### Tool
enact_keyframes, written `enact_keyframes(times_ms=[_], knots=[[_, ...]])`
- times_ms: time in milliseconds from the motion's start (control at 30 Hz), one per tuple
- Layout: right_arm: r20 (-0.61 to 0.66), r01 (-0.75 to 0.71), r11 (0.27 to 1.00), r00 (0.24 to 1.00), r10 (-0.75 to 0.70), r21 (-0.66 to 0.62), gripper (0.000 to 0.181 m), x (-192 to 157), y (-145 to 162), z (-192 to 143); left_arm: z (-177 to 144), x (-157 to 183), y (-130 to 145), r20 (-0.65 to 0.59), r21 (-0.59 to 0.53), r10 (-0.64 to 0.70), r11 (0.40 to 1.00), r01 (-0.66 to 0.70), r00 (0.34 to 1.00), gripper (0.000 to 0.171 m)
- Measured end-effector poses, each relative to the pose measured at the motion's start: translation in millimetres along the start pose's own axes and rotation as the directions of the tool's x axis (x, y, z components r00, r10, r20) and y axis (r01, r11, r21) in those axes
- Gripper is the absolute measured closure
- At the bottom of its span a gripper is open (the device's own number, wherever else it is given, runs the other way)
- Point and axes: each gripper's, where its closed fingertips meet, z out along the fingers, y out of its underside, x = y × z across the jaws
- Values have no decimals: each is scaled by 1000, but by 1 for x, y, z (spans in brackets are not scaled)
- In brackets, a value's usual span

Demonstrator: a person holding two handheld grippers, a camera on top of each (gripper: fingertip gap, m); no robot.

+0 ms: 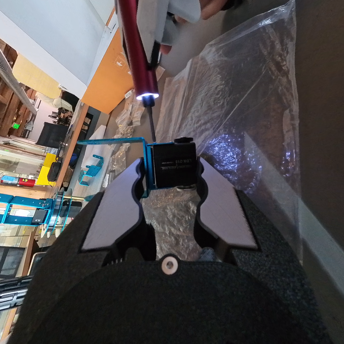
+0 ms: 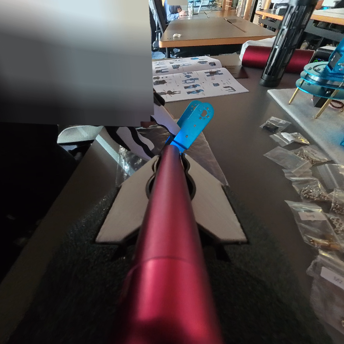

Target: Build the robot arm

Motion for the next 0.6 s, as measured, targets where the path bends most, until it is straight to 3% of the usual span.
enact_keyframes(times_ms=[467, 600], knots=[[80, 355, 935, 932, -353, -8, 158, -2, -1, 2, -2, 1, 1, -35, 32, -6, 999, 7, 999, 117], [105, 299, 954, 950, -293, -37, 159, 1, -3, 3, -1, 0, 0, -27, 26, -5, 1000, 5, 1000, 117]])
